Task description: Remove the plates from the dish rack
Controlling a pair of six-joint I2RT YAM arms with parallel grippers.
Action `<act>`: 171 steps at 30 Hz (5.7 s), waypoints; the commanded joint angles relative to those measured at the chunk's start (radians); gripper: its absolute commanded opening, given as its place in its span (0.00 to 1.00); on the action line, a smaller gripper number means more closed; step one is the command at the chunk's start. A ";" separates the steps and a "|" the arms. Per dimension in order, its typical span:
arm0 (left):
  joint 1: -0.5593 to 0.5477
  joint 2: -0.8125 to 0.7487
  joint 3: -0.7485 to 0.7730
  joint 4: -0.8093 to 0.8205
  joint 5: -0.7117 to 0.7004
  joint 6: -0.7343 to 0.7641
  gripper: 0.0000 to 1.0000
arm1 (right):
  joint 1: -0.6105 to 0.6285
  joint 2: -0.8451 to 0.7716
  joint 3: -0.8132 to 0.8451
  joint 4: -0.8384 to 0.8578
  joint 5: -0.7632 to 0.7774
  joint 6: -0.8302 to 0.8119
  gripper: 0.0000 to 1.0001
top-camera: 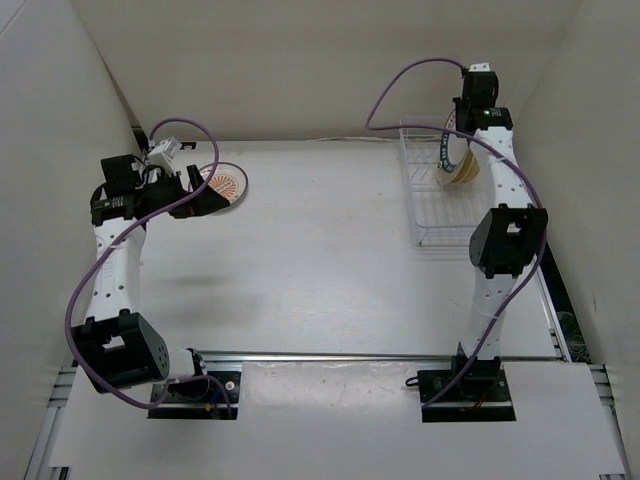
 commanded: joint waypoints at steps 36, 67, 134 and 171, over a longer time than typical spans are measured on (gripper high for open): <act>-0.225 0.324 0.134 0.075 0.362 -0.203 1.00 | 0.308 -0.087 -0.315 0.006 -1.669 0.344 0.00; -0.256 0.372 0.136 0.129 0.152 -0.339 0.10 | 0.264 -0.107 -0.354 -0.093 -1.379 0.250 0.71; 0.105 0.855 0.570 0.188 -0.369 -0.339 0.87 | -0.041 -0.728 -0.890 -0.223 -1.285 0.083 0.71; -0.290 0.168 0.137 0.083 -0.286 -0.056 1.00 | -0.071 -0.037 -0.065 0.004 -0.251 0.023 0.71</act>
